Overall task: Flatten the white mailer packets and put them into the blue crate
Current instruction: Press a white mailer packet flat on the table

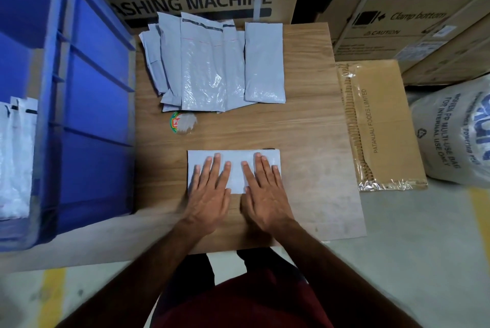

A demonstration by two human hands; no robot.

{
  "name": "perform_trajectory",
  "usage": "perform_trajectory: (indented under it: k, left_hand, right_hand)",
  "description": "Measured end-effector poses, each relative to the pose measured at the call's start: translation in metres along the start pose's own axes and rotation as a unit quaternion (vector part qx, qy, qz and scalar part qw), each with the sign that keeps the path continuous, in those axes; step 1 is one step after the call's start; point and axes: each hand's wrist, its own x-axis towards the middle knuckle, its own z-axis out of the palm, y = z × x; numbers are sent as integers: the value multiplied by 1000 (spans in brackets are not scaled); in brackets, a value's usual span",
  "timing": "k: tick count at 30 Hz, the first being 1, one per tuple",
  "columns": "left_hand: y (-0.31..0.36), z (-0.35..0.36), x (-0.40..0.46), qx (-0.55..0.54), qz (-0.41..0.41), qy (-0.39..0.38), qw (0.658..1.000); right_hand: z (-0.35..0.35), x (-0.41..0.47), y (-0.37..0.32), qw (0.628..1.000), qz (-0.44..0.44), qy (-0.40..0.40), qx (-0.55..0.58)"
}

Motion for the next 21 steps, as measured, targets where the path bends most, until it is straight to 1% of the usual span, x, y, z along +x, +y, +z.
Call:
perform_trajectory:
  k: [5,8,11,13,18,21]
  left_hand:
    - [0,1,0,-20,-5,-12,1000]
    - [-9,-1,-4,-23,6,-6,1000]
    - [-23,4,-17,-30,-54,-3,998]
    - [-30,10,-24,-38,-68,-22,997]
    - [-36,6,-24,-31,-41,-44,998]
    - [-41,-2,-22,-12,-14,-40,999]
  right_hand:
    - [-1,4,-8,999,23,-27,-15]
    - [-2,8,-19,1000,-16,-18,-15]
    - [7,13,-29,998,-48,-24,-29]
    - [14,14,-29,997,-45,-34,-43]
    - [13,15,-28,997,-48,-44,-38]
    - [3,13,-23,997,-61,-47,12]
